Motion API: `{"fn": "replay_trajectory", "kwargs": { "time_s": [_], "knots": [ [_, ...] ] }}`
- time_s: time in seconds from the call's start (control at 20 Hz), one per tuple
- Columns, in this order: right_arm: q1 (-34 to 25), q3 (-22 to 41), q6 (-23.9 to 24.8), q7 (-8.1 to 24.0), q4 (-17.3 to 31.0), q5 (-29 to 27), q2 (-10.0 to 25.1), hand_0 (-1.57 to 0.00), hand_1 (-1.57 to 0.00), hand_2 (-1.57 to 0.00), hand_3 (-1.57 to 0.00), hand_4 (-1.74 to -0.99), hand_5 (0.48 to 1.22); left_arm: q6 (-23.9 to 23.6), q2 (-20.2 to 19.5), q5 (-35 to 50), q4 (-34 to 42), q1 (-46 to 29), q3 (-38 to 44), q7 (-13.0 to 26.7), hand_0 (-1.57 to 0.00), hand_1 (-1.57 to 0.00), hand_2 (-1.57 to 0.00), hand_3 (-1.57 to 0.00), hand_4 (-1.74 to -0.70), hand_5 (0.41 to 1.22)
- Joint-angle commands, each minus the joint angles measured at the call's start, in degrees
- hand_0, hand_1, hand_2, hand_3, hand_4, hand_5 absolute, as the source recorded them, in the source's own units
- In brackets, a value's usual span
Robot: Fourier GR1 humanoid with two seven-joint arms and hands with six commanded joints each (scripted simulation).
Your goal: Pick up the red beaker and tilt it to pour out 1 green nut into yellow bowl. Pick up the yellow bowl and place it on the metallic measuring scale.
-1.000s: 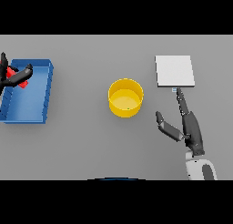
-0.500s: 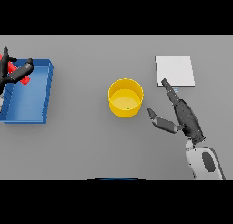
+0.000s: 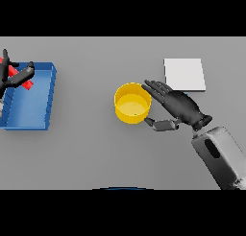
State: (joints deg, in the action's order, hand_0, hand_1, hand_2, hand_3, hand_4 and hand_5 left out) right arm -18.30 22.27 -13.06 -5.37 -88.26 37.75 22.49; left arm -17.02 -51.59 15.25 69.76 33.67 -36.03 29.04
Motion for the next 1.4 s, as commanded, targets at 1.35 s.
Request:
{"fn": "replay_trajectory", "kwargs": {
  "time_s": [1.35],
  "knots": [
    [-19.2,14.35,-14.44,-2.84,22.07,7.92,-4.47,0.0,-0.01,-0.03,-0.05,-1.321,0.756,2.16,0.29,-0.55,-1.75,1.16,0.4,-0.77,0.0,0.0,0.0,0.0,-0.79,0.727]
  ]
}}
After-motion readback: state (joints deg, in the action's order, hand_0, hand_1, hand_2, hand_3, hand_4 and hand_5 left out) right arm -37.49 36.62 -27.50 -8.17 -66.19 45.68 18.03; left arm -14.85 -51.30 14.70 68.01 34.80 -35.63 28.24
